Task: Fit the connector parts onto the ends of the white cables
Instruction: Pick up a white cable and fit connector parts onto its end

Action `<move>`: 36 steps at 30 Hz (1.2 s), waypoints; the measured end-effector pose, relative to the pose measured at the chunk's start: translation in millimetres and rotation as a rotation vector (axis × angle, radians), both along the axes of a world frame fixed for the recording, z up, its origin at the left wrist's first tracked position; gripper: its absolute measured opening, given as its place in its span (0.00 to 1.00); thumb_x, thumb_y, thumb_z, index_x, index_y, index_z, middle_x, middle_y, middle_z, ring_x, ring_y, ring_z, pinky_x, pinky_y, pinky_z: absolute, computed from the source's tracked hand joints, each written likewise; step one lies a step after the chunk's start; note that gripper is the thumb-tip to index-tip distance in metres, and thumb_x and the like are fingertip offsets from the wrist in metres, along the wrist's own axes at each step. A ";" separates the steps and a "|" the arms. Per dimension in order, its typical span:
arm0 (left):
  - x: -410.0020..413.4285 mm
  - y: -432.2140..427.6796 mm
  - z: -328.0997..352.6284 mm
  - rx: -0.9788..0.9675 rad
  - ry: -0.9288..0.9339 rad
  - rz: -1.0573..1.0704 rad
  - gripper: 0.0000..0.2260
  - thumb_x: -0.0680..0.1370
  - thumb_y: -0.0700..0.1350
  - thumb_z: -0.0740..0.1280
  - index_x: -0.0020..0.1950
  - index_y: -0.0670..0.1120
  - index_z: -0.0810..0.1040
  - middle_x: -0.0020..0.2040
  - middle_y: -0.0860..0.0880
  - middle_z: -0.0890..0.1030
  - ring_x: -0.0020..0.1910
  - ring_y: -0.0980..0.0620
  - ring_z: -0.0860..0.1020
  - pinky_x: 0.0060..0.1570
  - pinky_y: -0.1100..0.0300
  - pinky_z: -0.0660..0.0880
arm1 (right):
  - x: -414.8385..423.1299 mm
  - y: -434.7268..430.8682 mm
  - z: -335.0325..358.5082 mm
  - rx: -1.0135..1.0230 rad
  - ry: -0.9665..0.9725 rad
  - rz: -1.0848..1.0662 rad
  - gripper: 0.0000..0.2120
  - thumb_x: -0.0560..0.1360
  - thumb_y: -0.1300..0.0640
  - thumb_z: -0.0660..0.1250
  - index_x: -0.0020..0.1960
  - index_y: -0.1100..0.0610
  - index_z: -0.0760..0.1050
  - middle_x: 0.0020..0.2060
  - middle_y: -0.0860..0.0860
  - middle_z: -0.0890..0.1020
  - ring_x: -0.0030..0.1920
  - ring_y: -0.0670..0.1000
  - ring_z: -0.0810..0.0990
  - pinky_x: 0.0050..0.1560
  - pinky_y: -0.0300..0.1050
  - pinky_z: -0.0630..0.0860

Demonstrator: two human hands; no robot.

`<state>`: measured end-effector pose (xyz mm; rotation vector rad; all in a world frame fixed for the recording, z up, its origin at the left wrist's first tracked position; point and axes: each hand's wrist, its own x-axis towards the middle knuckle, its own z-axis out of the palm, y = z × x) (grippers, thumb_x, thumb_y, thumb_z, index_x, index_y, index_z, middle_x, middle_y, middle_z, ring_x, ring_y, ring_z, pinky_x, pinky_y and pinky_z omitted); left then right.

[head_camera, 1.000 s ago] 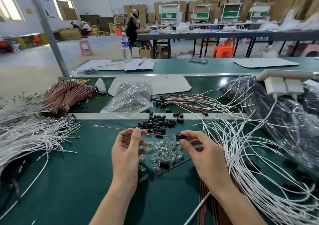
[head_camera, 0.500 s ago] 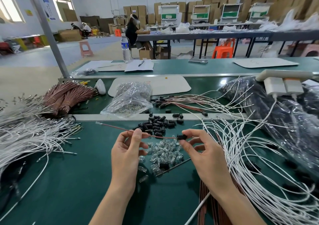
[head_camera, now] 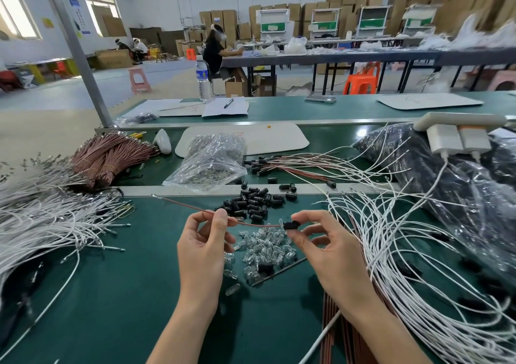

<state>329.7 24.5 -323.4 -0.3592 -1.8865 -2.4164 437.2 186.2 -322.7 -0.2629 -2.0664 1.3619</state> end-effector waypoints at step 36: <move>6.2 -0.8 12.0 0.299 -0.138 -0.168 0.04 0.76 0.46 0.69 0.49 0.50 0.78 0.53 0.44 0.86 0.41 0.52 0.85 0.39 0.62 0.81 | -1.3 -3.6 6.4 -0.427 -0.024 0.114 0.10 0.70 0.46 0.75 0.50 0.45 0.84 0.42 0.52 0.86 0.40 0.50 0.84 0.40 0.40 0.81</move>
